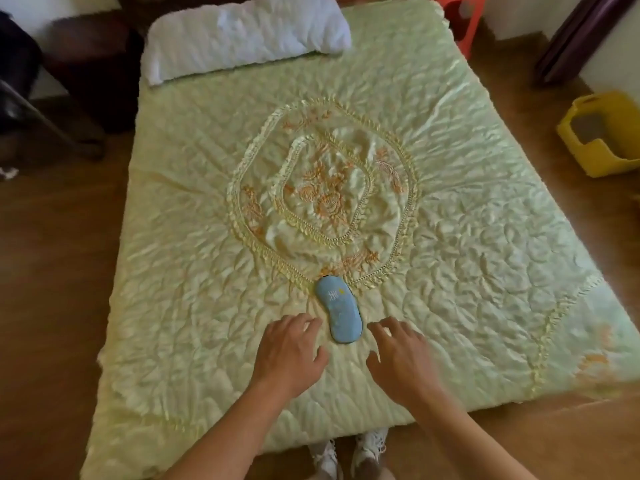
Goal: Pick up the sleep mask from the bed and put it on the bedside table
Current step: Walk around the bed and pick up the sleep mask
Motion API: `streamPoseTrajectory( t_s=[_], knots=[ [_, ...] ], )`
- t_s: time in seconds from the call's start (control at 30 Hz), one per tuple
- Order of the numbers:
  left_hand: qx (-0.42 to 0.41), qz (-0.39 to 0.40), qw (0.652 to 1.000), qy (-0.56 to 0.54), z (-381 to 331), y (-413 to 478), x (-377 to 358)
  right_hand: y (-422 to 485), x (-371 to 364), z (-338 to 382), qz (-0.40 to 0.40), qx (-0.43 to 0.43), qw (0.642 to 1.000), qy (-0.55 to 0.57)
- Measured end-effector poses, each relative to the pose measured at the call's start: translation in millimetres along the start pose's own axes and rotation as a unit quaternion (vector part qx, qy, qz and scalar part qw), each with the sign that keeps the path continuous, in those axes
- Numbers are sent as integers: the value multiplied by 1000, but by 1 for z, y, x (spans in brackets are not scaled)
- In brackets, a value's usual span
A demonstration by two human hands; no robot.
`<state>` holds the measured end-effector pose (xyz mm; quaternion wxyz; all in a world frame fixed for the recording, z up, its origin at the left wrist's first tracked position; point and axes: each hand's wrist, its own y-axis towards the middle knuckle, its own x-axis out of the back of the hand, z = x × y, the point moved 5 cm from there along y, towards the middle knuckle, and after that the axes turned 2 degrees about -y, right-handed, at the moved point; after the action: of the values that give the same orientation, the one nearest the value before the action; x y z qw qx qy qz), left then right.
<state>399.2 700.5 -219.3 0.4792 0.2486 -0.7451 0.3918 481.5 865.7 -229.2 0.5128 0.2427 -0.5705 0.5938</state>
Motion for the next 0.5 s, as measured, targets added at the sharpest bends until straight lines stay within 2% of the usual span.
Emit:
streamPoseTrajectory(
  t_s=[0.2, 0.33, 0.5],
  knots=[
    [-33, -8, 999, 7, 32, 71, -90, 72, -85, -7, 17, 41, 998, -51],
    [-64, 26, 996, 61, 55, 118, -152, 104, -137, -21, -3, 77, 993, -86],
    [-176, 14, 979, 101, 64, 161, -202, 135, -190, -37, -44, 126, 986, -97]
  ],
)
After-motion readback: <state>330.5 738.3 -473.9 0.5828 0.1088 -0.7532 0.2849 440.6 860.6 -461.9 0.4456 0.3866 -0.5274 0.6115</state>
